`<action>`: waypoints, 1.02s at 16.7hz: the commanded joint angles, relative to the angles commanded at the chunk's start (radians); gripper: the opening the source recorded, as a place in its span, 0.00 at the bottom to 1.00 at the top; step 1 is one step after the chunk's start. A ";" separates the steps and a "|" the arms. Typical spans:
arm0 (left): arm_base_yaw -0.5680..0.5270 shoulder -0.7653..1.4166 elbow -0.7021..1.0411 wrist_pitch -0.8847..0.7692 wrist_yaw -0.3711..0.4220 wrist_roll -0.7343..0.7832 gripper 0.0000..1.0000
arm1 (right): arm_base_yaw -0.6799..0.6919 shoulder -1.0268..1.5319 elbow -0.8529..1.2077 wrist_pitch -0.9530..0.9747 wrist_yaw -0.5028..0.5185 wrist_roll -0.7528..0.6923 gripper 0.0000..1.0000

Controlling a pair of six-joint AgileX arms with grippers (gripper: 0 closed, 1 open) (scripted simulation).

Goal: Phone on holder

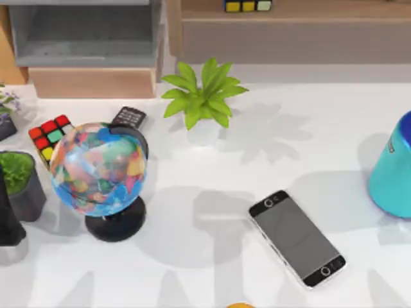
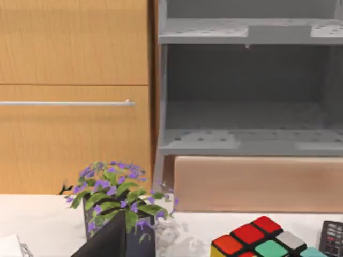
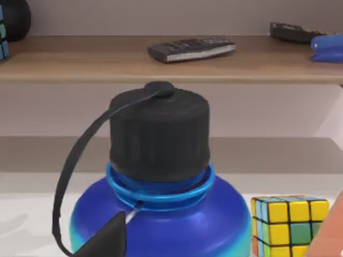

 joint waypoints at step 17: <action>0.000 0.000 0.000 0.000 0.000 0.000 1.00 | 0.205 0.827 0.988 -0.435 0.155 -0.044 1.00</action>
